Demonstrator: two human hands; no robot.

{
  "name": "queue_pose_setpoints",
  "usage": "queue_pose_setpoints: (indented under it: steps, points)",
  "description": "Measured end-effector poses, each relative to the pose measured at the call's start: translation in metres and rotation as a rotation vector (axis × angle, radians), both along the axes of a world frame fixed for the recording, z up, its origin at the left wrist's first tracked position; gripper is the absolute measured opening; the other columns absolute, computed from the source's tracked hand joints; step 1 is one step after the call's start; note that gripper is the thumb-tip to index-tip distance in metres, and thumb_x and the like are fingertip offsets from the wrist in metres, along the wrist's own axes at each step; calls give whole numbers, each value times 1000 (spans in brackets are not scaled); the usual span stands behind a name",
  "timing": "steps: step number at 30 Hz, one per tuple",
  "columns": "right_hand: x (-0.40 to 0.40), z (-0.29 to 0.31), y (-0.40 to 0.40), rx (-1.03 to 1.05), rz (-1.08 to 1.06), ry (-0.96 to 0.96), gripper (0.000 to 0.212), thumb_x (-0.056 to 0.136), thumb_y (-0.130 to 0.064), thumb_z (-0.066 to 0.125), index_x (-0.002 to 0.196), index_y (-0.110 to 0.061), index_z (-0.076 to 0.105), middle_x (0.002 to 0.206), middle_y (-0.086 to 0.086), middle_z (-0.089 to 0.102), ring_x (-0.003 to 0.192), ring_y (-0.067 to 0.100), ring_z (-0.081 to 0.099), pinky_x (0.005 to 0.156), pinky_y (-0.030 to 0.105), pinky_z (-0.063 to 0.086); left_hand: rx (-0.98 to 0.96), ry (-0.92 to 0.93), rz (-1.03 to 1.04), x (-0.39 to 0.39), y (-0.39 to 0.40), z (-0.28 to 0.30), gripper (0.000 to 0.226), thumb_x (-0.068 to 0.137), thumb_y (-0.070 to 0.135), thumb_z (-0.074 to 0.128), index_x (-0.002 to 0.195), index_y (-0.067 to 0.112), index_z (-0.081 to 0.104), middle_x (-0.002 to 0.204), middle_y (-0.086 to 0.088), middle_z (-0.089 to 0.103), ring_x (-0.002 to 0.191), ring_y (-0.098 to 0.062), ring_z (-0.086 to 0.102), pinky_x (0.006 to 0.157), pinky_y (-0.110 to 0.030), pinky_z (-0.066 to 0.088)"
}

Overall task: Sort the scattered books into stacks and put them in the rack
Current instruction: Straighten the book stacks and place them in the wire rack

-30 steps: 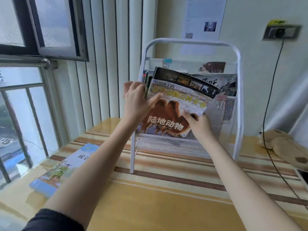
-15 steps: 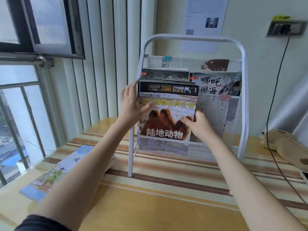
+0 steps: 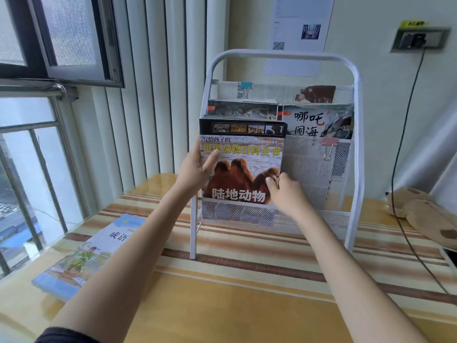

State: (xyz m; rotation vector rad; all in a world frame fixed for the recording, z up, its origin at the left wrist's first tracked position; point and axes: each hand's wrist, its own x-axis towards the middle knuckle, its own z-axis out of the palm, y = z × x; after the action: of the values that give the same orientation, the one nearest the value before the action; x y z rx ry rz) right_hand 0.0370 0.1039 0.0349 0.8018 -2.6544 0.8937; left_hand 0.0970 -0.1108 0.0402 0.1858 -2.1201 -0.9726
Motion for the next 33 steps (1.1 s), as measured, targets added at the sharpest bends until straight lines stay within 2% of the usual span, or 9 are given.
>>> queue_pose_setpoints:
  steps: [3, 6, 8, 11, 16, 20, 24, 30, 33]
  points:
    - [-4, -2, 5, 87, 19, 30, 42, 99, -40, 35, 112, -1, 45, 69, 1, 48, 59, 13, 50, 45, 24, 34, -40, 18, -23, 1, 0, 7, 71, 84, 61, 52, 132, 10, 44, 98, -15, 62, 87, -25, 61, 80, -43, 54]
    - [-7, -8, 6, 285, -12, -14, 56, 95, -57, 31, 103, -6, 53, 76, 4, 58, 72, 22, 60, 63, 34, 50, -83, 11, -25, 3, -4, 6, 80, 76, 71, 50, 133, 15, 44, 123, -8, 54, 113, -26, 52, 96, -50, 47]
    - [-7, -15, 5, 392, -64, -73, 67, 93, -63, 21, 102, -8, 58, 86, 4, 63, 85, 26, 62, 85, 42, 48, -102, 17, -21, 6, 0, 7, 86, 79, 66, 51, 146, 17, 29, 137, -9, 46, 127, -23, 42, 107, -46, 38]
    - [-2, -24, 4, 437, -151, 25, 73, 92, -65, 10, 87, -13, 62, 85, 4, 65, 88, 23, 61, 94, 44, 36, -108, 12, -17, 9, 5, 6, 103, 84, 47, 60, 151, 12, -10, 156, -13, 16, 142, -23, 21, 117, -39, 21]
    - [9, -32, 2, 363, -248, 219, 70, 94, -60, 13, 73, -12, 60, 68, 4, 60, 71, 22, 58, 91, 42, 36, -158, -3, -5, 10, 5, -4, 108, 84, 35, 67, 149, 11, -15, 154, -15, 17, 141, -23, 22, 117, -40, 21]
    - [11, -45, 7, -200, -215, 448, 35, 93, -40, 41, 79, -7, 44, 66, 9, 53, 67, 27, 53, 57, 33, 40, -199, 0, 18, 19, 6, -11, 97, 90, 27, 61, 149, 7, -13, 155, -17, 17, 141, -24, 19, 114, -31, 16]
    - [30, -56, -1, -265, -68, 692, 20, 89, -28, 45, 79, -11, 44, 73, 3, 48, 72, 22, 44, 66, 33, 32, -178, -44, 6, 39, 3, -17, 76, 98, 38, 35, 150, 7, -11, 159, -14, 6, 145, -20, 13, 115, -34, 13]
    - [78, -85, -37, -198, 253, 546, 11, 89, -26, 45, 84, -16, 47, 76, -4, 50, 73, 17, 46, 67, 31, 40, -156, -182, 392, 90, -50, -51, 51, 100, 40, 33, 138, 6, 38, 139, -18, 41, 123, -35, 46, 97, -44, 38]
    - [105, -112, -64, -167, 439, 340, 15, 88, -23, 43, 91, -13, 53, 80, 0, 59, 79, 18, 53, 70, 30, 43, -96, -624, 520, 114, -86, -78, 59, 98, 46, 34, 139, 4, 34, 141, -23, 37, 127, -40, 39, 103, -48, 35]
